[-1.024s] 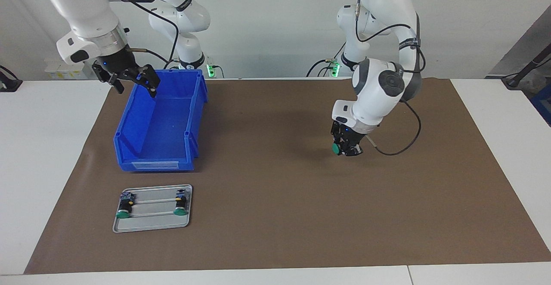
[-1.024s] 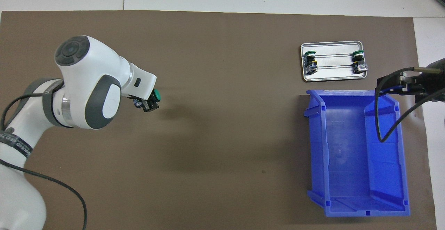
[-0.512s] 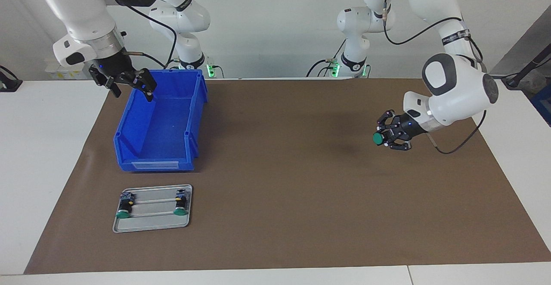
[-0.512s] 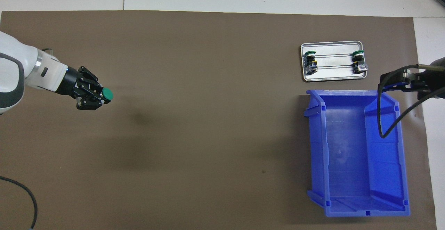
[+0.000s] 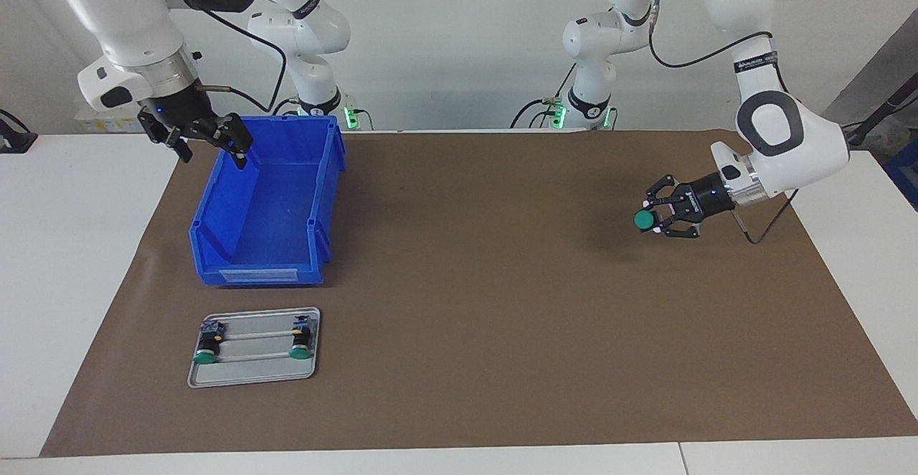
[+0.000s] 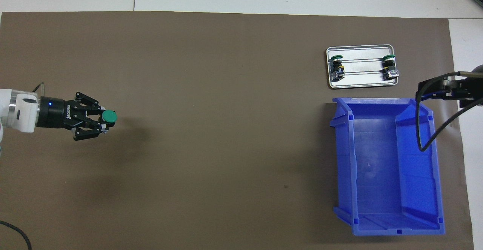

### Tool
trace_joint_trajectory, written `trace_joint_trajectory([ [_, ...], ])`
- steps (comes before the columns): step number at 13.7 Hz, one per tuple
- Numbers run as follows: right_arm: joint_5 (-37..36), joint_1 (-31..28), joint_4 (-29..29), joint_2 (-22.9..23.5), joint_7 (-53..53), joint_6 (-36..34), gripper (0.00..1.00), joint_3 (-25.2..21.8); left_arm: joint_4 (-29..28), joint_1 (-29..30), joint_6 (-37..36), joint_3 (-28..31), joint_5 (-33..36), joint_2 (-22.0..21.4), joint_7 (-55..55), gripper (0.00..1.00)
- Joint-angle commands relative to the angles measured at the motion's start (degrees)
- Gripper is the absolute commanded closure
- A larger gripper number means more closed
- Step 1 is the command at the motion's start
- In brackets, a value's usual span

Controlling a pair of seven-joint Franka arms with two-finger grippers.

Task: Place and press button with both arms

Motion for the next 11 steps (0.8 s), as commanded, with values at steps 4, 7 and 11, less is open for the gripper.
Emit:
trace_joint_trajectory([
  [4,-0.86,2.12,-1.89,-1.40,-1.47,0.44,0.00,-2.50,-14.54,0.14,2.46,-0.53,-24.19,-2.76,15.19,1.00],
  [7,-0.24,2.21,-1.80,-1.49,-1.12,0.97,0.00,-2.59,-16.93,-3.27,2.55,-0.71,-37.65,-1.45,20.47,1.00],
  [11,0.20,2.91,-1.80,-1.58,-1.21,0.36,0.00,-2.33,-17.02,-5.92,2.55,-0.71,-46.44,1.72,26.10,1.00],
])
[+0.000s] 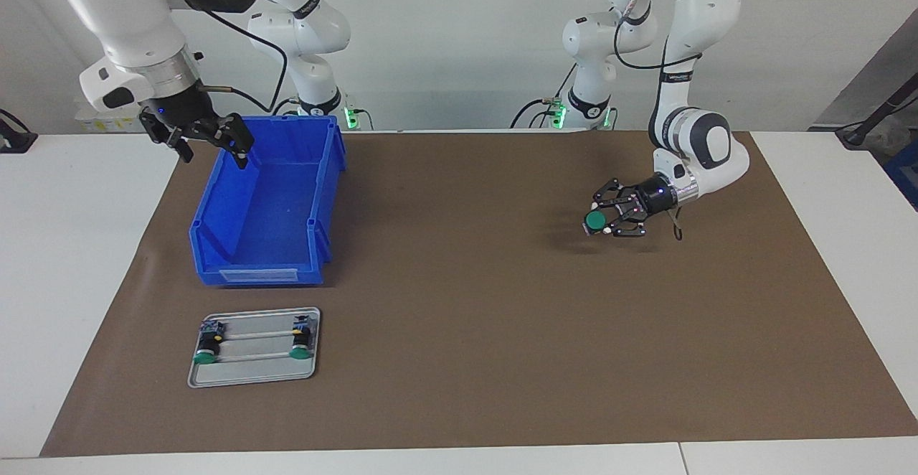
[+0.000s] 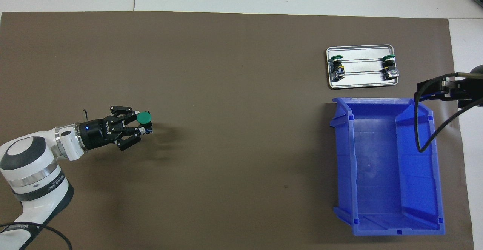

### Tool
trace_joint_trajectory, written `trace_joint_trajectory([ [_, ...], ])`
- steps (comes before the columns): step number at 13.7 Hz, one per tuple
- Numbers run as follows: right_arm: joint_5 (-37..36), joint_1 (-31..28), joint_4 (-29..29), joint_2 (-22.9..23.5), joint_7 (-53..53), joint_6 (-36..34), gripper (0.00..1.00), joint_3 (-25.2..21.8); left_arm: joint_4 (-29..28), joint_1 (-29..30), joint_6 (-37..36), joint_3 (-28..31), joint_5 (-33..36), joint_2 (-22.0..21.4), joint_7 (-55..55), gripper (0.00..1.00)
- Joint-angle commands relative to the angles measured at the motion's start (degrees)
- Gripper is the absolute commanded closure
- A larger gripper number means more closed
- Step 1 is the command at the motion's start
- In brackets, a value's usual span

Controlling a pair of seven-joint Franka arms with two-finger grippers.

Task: Place and press button with both arms

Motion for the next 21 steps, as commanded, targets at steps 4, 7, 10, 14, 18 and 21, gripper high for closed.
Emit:
trace_joint_trajectory([
  [4,0.20,0.62,-1.63,-1.50,-1.18,0.39,0.00,-0.64,-0.38,-8.41,5.12,0.58,-16.50,2.29,6.01,1.00],
  [7,0.20,0.62,-1.63,-1.50,-1.18,0.39,0.00,-0.64,0.59,-12.38,9.09,0.67,-21.18,3.26,7.95,1.00],
  [10,0.20,0.62,-1.63,-1.50,-1.18,0.39,0.00,-0.64,2.43,-12.47,9.45,0.67,-23.45,6.68,10.83,1.00],
  [14,0.20,0.62,-1.63,-1.41,-1.18,0.31,0.00,-0.64,3.50,-13.53,6.73,0.67,-28.13,9.07,15.07,1.00],
  [18,0.20,0.62,-1.63,-1.41,-1.18,0.39,0.00,-0.64,-1.33,-13.44,1.64,0.76,-28.13,9.77,23.94,1.00],
  [21,0.20,0.62,-1.63,-1.41,-1.18,0.39,0.00,-0.64,-4.50,-13.26,-3.37,0.76,-28.13,8.81,27.03,1.00],
])
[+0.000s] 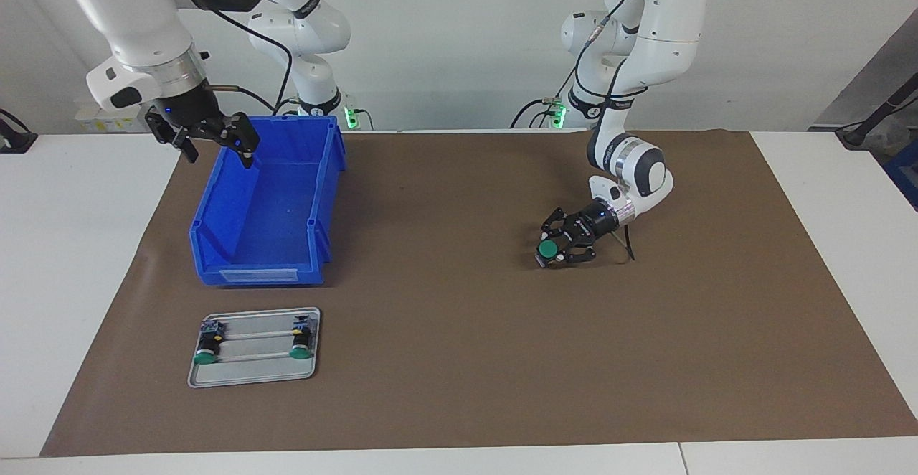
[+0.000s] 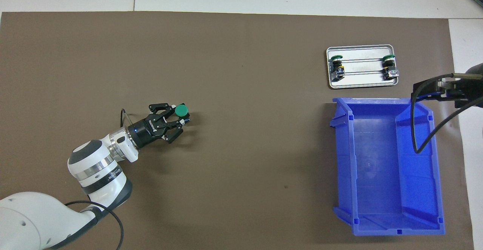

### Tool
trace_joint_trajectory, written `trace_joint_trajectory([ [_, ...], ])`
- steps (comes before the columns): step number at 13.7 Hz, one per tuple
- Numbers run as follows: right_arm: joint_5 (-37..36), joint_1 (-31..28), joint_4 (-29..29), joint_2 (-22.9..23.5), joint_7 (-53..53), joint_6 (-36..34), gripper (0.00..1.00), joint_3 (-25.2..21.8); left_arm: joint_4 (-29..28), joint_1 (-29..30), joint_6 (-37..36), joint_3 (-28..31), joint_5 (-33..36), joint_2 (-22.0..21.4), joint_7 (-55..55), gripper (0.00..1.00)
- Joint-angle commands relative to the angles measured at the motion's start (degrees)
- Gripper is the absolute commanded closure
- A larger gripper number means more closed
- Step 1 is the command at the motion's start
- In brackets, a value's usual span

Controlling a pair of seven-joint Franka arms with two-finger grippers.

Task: Place and press button with both arms

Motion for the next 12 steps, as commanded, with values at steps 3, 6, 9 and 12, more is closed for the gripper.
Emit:
trace_joint_trajectory([
  [3,0.20,0.28,-1.61,-1.46,-1.18,0.40,0.00,-0.63,-6.17,-0.10,-7.99,0.78,-1.38,-1.83,6.21,1.00],
  [6,0.20,0.28,-1.61,-1.46,-1.18,0.31,0.00,-0.63,-9.60,0.16,-14.74,0.87,-1.38,-1.40,10.08,1.00],
  [9,0.20,0.28,-1.61,-1.46,-1.18,0.40,0.00,-0.63,-10.40,-0.01,-16.17,0.96,-1.30,-1.48,11.59,1.00],
  [12,0.20,0.28,-1.61,-1.46,-1.18,0.40,0.00,-0.63,-10.40,-0.54,-15.65,0.96,-1.30,-1.39,11.68,1.00],
])
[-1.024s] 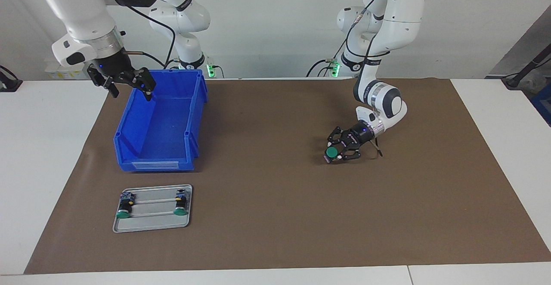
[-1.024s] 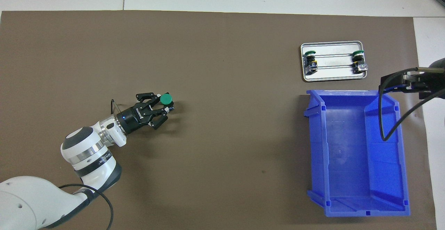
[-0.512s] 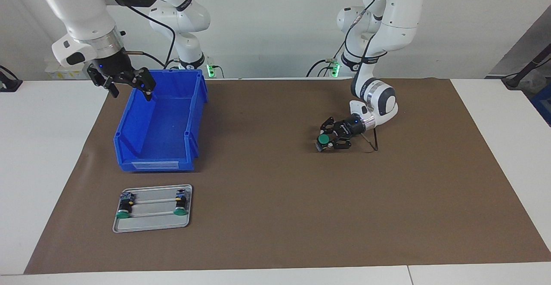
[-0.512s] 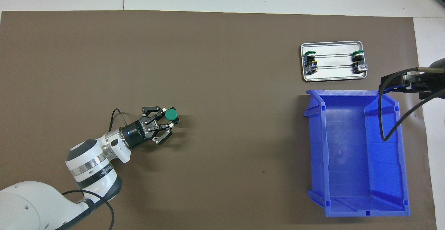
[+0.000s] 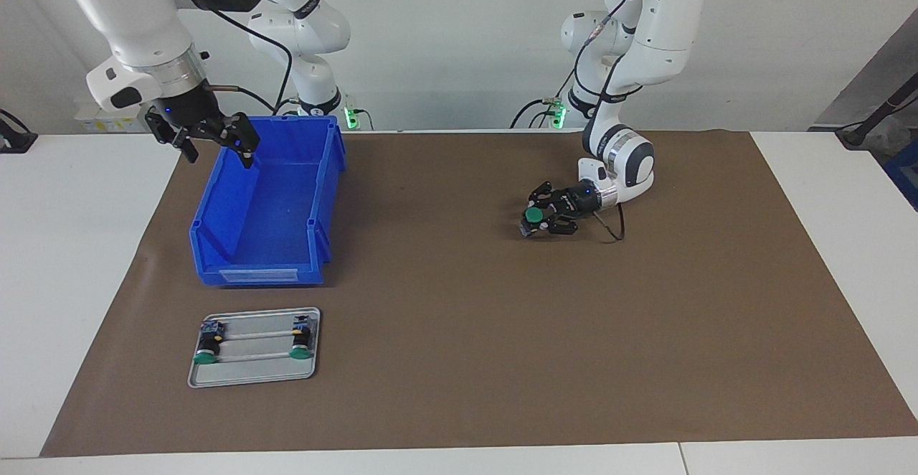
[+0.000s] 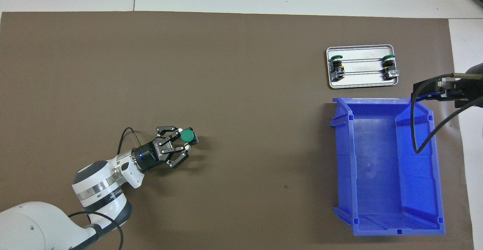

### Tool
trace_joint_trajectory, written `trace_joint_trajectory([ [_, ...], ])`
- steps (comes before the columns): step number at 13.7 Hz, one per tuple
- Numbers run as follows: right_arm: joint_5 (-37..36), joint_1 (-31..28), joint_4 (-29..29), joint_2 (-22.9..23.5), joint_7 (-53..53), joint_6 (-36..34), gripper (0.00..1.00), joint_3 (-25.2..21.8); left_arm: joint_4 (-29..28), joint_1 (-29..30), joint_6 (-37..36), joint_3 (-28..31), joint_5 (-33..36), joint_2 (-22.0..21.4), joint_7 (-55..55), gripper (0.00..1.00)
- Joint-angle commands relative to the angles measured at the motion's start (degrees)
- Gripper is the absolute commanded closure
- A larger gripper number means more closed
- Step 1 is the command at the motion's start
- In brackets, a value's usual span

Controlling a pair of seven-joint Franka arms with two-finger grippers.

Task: Place and press button with both arms

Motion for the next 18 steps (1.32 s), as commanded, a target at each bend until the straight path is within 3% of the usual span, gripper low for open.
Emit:
trace_joint_trajectory([
  [1,0.20,0.28,-1.61,-1.46,-1.18,0.40,0.00,-0.63,-2.17,-0.63,-0.55,0.40,-1.15,-0.91,4.84,1.00],
  [13,0.20,0.28,-1.61,-1.46,-1.18,0.40,0.00,-0.63,-2.35,-2.56,4.55,0.40,-0.27,-0.56,6.33,0.96],
  [14,0.20,0.28,-1.61,-1.46,-1.18,0.40,0.00,-0.63,-2.35,-2.56,4.64,0.40,-0.27,-0.56,6.24,0.89],
  [16,0.20,0.28,-1.61,-1.46,-1.18,0.40,0.00,-0.63,-2.26,-2.21,4.82,0.40,-0.27,-0.47,6.07,0.65],
  [18,0.20,0.28,-1.61,-1.46,-1.18,0.40,0.00,-0.63,-2.35,-2.21,4.82,0.40,-0.27,-0.56,5.98,0.57],
])
